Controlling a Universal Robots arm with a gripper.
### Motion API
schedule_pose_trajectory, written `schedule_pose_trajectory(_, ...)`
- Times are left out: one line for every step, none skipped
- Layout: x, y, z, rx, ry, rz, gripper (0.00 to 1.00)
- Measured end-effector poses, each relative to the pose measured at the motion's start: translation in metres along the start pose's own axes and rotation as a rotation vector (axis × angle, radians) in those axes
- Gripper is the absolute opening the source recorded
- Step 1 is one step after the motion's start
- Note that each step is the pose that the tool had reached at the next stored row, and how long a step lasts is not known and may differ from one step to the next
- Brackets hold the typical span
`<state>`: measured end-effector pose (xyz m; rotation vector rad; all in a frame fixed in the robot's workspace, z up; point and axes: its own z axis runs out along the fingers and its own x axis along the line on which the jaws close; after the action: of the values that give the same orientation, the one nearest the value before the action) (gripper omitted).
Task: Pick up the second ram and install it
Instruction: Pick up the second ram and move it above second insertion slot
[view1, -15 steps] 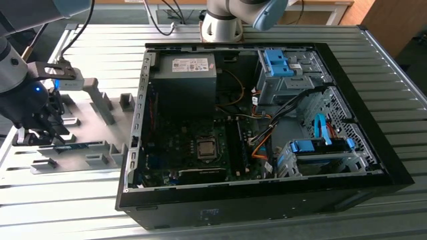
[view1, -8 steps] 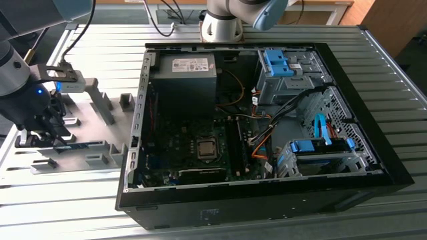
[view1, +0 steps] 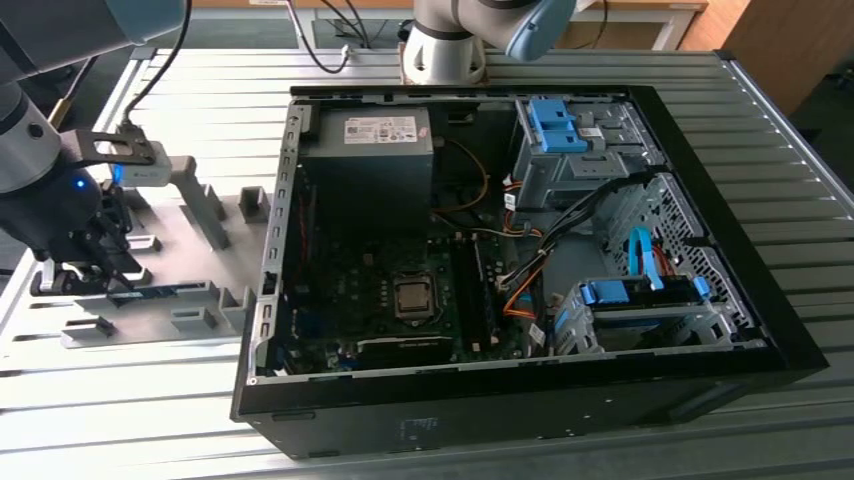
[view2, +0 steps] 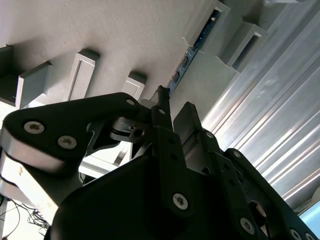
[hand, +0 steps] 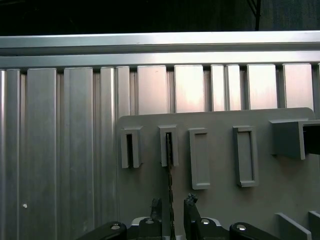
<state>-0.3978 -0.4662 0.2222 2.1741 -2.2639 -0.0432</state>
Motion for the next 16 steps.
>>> schedule_pose_trajectory(0.0000, -0.0001, 0.0022, 0.0000, 0.0000, 0.000, 0.31)
schedule_pose_trajectory(0.0001, -0.0001, 0.0043, -0.0001, 0.0000, 0.000, 0.31)
schedule_pose_trajectory(0.0001, -0.0001, 0.0043, 0.0000, 0.0000, 0.000, 0.31)
schedule_pose_trajectory(0.0001, -0.0001, 0.0045, 0.0001, -0.0001, 0.000, 0.31)
schedule_pose_trajectory(0.0002, 0.0000, 0.0050, 0.0004, -0.0003, 0.000, 0.31)
schedule_pose_trajectory(0.0002, 0.0002, 0.0054, 0.0002, -0.0002, 0.000, 0.31)
schedule_pose_trajectory(0.0002, 0.0004, 0.0058, 0.0001, -0.0001, -0.001, 0.31)
schedule_pose_trajectory(0.0003, 0.0007, 0.0060, 0.0001, -0.0001, -0.001, 0.31)
schedule_pose_trajectory(0.0003, 0.0007, 0.0060, 0.0000, -0.0001, -0.001, 0.31)
schedule_pose_trajectory(0.0003, 0.0011, 0.0063, 0.0000, 0.0000, -0.001, 0.31)
schedule_pose_trajectory(0.0003, 0.0018, 0.0066, 0.0000, 0.0000, -0.001, 0.31)
schedule_pose_trajectory(0.0003, 0.0023, 0.0070, 0.0000, 0.0000, -0.001, 0.31)
schedule_pose_trajectory(0.0003, 0.0027, 0.0074, 0.0000, -0.0001, -0.001, 0.31)
schedule_pose_trajectory(-0.0007, 0.0033, 0.0088, -0.0001, 0.0000, -0.001, 0.31)
schedule_pose_trajectory(-0.0008, 0.0032, 0.0099, 0.0002, -0.0003, -0.001, 0.31)
schedule_pose_trajectory(-0.0009, 0.0032, 0.0107, 0.0000, -0.0001, -0.001, 0.31)
